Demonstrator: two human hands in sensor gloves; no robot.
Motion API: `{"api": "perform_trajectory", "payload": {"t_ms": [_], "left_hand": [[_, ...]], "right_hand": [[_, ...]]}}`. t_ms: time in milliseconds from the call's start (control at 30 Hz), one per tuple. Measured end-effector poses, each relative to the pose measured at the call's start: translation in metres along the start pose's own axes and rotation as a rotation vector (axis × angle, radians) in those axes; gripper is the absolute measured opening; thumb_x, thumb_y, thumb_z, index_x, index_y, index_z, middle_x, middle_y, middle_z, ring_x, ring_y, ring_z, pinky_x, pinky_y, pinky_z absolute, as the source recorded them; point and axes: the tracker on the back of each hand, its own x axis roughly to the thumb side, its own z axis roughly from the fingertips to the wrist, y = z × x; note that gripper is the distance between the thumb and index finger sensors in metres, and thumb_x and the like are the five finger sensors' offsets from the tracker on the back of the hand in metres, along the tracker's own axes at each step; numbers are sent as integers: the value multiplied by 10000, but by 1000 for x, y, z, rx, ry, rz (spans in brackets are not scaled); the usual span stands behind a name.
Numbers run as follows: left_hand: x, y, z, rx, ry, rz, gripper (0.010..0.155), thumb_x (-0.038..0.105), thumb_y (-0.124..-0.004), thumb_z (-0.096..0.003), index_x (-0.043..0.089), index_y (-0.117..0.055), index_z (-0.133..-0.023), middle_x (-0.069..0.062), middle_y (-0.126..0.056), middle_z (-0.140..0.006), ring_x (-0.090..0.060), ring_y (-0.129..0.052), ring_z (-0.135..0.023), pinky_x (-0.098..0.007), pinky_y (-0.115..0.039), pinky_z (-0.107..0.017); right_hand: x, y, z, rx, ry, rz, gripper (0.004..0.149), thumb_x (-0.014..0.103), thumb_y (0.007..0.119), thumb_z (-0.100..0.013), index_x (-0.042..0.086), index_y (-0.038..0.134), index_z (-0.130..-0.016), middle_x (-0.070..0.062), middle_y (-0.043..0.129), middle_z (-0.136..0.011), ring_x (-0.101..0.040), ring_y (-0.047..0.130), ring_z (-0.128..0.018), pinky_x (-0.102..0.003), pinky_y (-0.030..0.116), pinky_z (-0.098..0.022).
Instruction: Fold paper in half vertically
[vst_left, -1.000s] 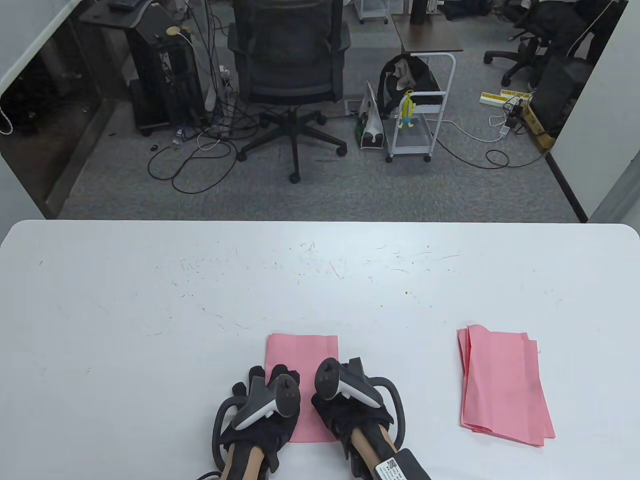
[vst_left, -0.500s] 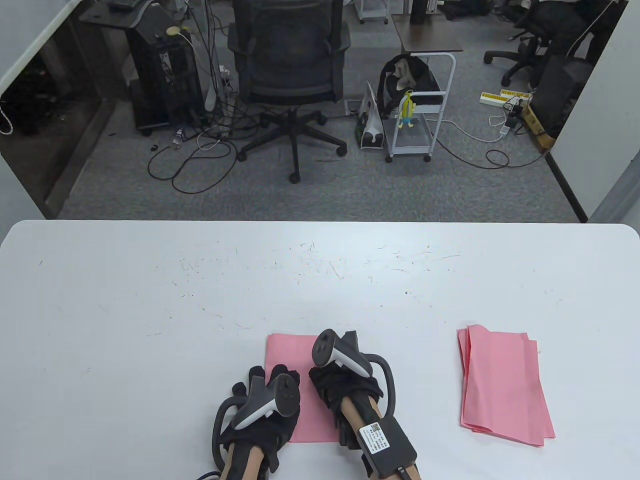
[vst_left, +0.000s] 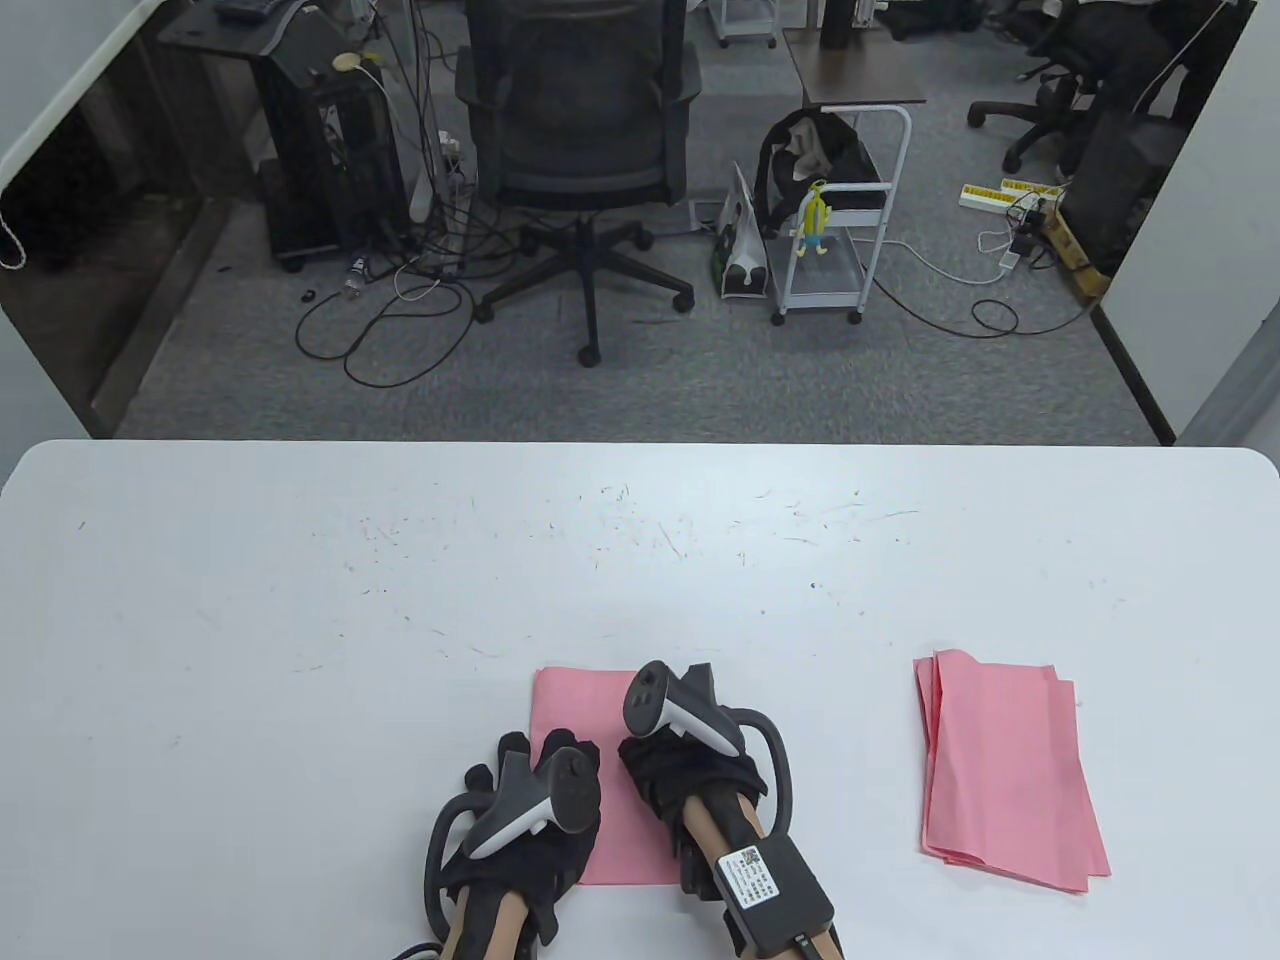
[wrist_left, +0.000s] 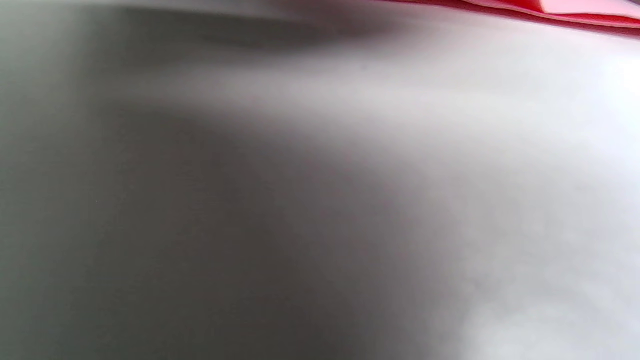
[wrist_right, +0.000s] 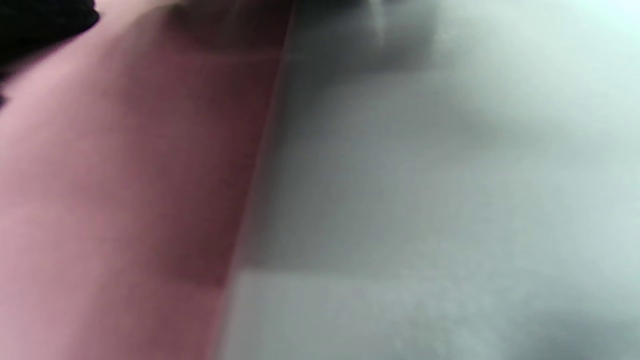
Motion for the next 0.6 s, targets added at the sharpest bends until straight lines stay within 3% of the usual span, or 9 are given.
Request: {"api": "perform_trajectory", "payload": {"t_ms": [167,400,600], "left_hand": [[0,0,0,-1,0,0,679,504,-410,-616,325,-65,-1174,22,10,-1251,-489,10,-1117,-742,-143,-762],[0,0,0,1,0,1,680,503,-411,-616,323,-67,-1175,21,9,-1251,-489,10,-1118,-742,-143,-762],[0,-1,0,2,-2,5,681,503,-412,-616,322,-66,-1175,20,11,-1251,-492,13,-1115,-743,-139,-759]], "right_hand": [[-7,-6,18,-67,-92,-69,667,524,611,-474,284,379,-1052,-43,380,-1141,-329,434,-1054,-547,451,-749],[-3,-6,53,-121,-161,50,613,519,617,-472,271,533,-1027,-44,550,-1110,-332,577,-1021,-548,525,-729],[0,6,55,-83,-174,79,618,518,617,-473,258,538,-1027,-53,568,-1101,-333,610,-1008,-545,541,-724]]}}
